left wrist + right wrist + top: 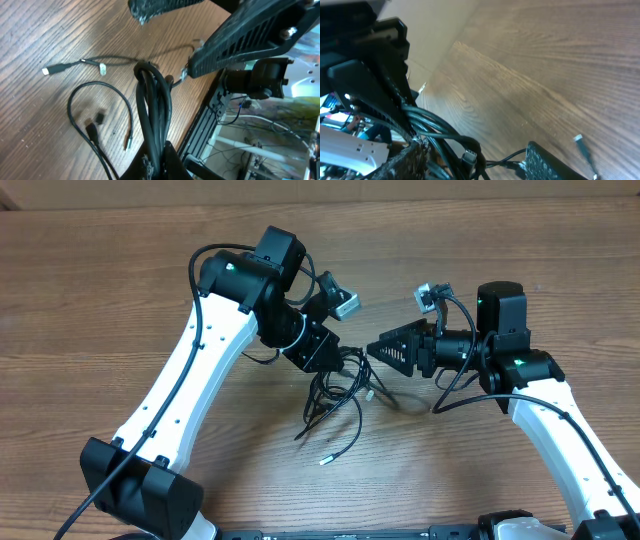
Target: Untangle cables
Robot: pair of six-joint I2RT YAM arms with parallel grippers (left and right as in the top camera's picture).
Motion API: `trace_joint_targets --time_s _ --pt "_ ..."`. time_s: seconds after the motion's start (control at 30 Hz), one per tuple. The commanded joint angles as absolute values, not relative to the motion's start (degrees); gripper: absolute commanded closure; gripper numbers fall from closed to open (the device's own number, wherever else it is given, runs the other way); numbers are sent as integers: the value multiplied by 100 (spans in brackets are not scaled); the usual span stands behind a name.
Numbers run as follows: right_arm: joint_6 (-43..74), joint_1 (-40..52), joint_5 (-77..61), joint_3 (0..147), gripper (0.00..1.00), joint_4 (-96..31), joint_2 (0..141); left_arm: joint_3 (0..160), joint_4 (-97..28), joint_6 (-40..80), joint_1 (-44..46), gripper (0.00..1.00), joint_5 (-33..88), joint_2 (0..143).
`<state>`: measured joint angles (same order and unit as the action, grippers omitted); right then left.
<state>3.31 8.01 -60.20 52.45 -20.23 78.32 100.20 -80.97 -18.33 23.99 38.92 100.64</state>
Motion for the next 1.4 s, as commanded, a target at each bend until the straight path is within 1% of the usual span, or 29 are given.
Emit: trace_joint_targets --time_s 0.0,0.23,0.5,0.53,0.57,0.63,0.7,0.73,0.77,0.8,0.83,0.87,0.93,1.07,1.23,1.37 --pt "113 821 -6156 5247 39 -2115 7843 10141 -8042 -2303 2355 96 4228 9963" --pt "113 895 -6160 5247 39 -2287 7843 10141 -7885 -2335 2294 96 4377 9963" --pt "-54 1356 -6001 5247 38 -2281 7843 10141 -7832 -2359 2279 96 4477 9963" --pt "-51 1411 -5826 5247 41 -2285 7843 10141 -7832 -2359 2279 96 4488 9963" --pt "-51 1455 -5603 5247 47 -2294 7843 10141 -7832 -2359 2279 96 4488 9963" --pt "-36 1507 -4998 5247 71 -2355 7843 10141 -7835 -2359 2279 96 4482 9963" --pt "202 1505 -4383 5247 89 -2451 7843 10141 -7835 -2359 2279 96 4418 9963" --pt "373 1505 -4121 5247 94 -2497 7843 10141 -7837 -2349 2279 91 4313 9963" --pt "532 1505 -3905 5247 96 -2534 7843 10141 -7839 -2303 2279 81 4180 9963" --pt "596 1505 -3837 5247 96 -2545 7843 10141 -7839 -2180 2279 67 3959 9963" --pt "596 1505 -3857 5247 96 -2541 7843 10141 -7839 -2049 2279 57 3734 9963" --pt "596 1505 -3863 5247 96 -2536 7843 10141 -7843 -1890 2279 51 3470 9963" --pt "596 1505 -3863 5247 96 -2536 7843 10141 -7859 -1605 2279 48 3052 9963" --pt "602 1505 -3863 5247 96 -2526 7843 10141 -7876 -1286 2279 48 2770 9963" --pt "770 1505 -3905 5247 96 -2443 7843 10138 -7813 -1135 2281 57 2777 9963" --pt "766 1505 -4254 5247 96 -2311 7843 10121 -7618 -985 2290 57 2805 9972"
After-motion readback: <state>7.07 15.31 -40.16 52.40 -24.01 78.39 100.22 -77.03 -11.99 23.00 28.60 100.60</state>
